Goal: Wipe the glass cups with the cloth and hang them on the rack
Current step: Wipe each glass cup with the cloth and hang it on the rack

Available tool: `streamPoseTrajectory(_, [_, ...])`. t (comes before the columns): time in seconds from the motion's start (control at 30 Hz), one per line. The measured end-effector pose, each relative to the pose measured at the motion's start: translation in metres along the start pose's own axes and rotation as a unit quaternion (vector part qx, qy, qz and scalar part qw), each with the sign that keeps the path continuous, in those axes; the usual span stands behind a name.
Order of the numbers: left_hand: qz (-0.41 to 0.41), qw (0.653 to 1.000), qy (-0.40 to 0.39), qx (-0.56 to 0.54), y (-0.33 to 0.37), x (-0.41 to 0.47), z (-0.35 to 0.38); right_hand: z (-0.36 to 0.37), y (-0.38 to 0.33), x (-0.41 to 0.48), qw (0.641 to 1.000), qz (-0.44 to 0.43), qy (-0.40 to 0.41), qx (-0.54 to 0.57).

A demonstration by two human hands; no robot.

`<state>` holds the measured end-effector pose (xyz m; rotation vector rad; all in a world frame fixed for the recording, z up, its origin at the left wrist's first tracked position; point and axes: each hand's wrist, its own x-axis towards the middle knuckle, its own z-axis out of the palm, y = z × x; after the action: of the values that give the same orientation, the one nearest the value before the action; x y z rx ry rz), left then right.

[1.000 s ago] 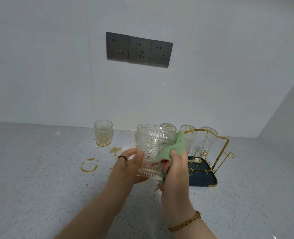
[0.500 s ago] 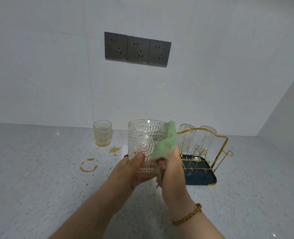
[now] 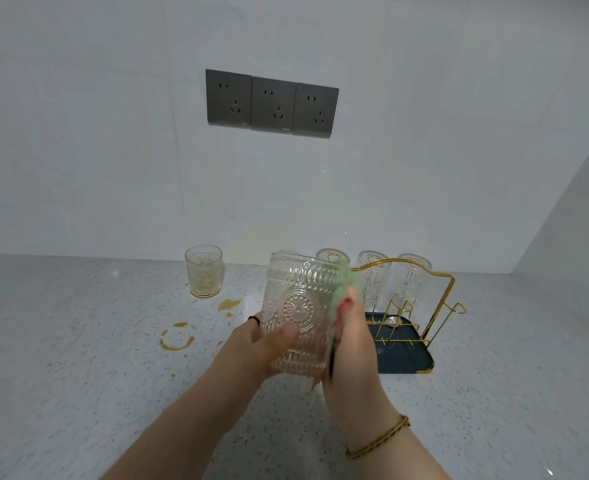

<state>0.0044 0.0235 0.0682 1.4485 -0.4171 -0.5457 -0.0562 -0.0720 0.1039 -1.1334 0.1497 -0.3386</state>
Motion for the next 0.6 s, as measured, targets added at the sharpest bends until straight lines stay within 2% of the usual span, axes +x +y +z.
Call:
streamPoseTrajectory(0.1, [-0.008, 1.000, 0.014, -0.024, 0.003, 0.006, -0.002, 0.001, 0.009, -0.005, 0.992, -0.081, 0.038, -0.092])
streamPoseTrajectory(0.17, [-0.006, 1.000, 0.021, -0.010, 0.003, 0.007, -0.004, 0.001, 0.012, -0.007, 0.987, -0.090, 0.024, -0.129])
streamPoseTrajectory(0.3, [0.018, 0.999, -0.027, 0.002, 0.005, -0.006, -0.005, -0.006, 0.008, 0.001, 0.998, -0.027, 0.009, -0.050])
streamPoseTrajectory(0.4, [0.012, 0.999, -0.038, 0.017, 0.002, -0.011, -0.008, -0.014, 0.000, 0.007, 0.998, -0.018, 0.057, -0.009])
streamPoseTrajectory(0.5, [0.000, 0.998, -0.061, 0.025, 0.004, -0.013, -0.013, -0.018, -0.013, 0.010, 0.989, -0.067, 0.025, -0.128])
streamPoseTrajectory(0.6, [0.002, 0.996, -0.078, 0.032, 0.004, -0.014, -0.014, -0.024, -0.031, 0.010, 0.945, -0.082, -0.039, -0.313])
